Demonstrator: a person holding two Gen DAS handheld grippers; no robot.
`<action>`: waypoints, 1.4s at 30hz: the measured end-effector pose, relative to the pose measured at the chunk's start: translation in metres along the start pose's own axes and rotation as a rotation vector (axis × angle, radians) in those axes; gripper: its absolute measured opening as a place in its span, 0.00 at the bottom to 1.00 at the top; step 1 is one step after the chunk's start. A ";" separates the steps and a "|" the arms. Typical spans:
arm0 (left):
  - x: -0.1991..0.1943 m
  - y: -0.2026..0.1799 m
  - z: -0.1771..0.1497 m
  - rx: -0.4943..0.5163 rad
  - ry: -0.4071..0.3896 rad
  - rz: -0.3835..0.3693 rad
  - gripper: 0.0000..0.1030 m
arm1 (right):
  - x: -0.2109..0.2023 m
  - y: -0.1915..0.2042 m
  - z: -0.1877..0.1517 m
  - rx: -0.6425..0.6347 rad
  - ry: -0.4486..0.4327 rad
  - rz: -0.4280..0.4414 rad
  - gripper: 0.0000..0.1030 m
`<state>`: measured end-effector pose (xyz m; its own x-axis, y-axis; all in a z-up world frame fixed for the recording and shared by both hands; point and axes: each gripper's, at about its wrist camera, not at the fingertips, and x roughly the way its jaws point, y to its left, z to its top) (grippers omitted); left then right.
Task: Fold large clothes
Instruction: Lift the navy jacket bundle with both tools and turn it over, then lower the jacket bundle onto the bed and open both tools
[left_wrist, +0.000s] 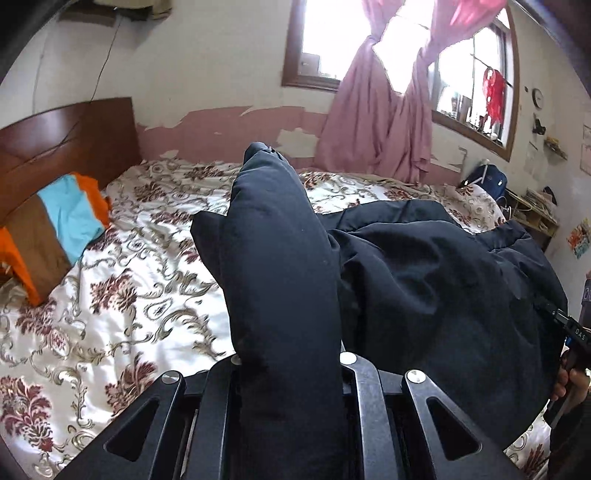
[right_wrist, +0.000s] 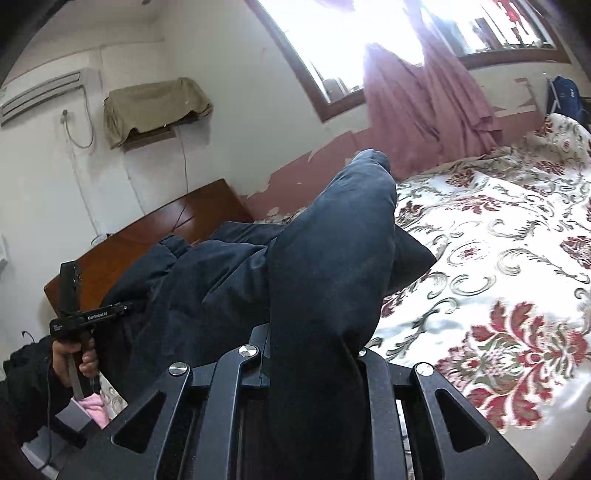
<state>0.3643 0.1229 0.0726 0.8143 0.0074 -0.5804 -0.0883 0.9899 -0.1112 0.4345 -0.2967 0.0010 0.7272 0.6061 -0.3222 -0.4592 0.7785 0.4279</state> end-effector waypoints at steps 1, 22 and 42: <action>0.004 0.006 -0.004 -0.005 0.010 0.002 0.14 | 0.004 0.001 -0.001 -0.005 0.009 -0.002 0.15; 0.050 0.070 -0.060 -0.206 0.125 0.056 0.81 | 0.056 -0.026 -0.040 0.072 0.215 -0.273 0.73; -0.015 0.053 -0.073 -0.179 0.002 0.009 0.94 | -0.017 0.047 -0.047 -0.071 0.079 -0.462 0.92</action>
<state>0.3051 0.1645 0.0166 0.8117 0.0155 -0.5839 -0.1965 0.9486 -0.2480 0.3763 -0.2624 -0.0132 0.8237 0.2024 -0.5297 -0.1327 0.9770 0.1670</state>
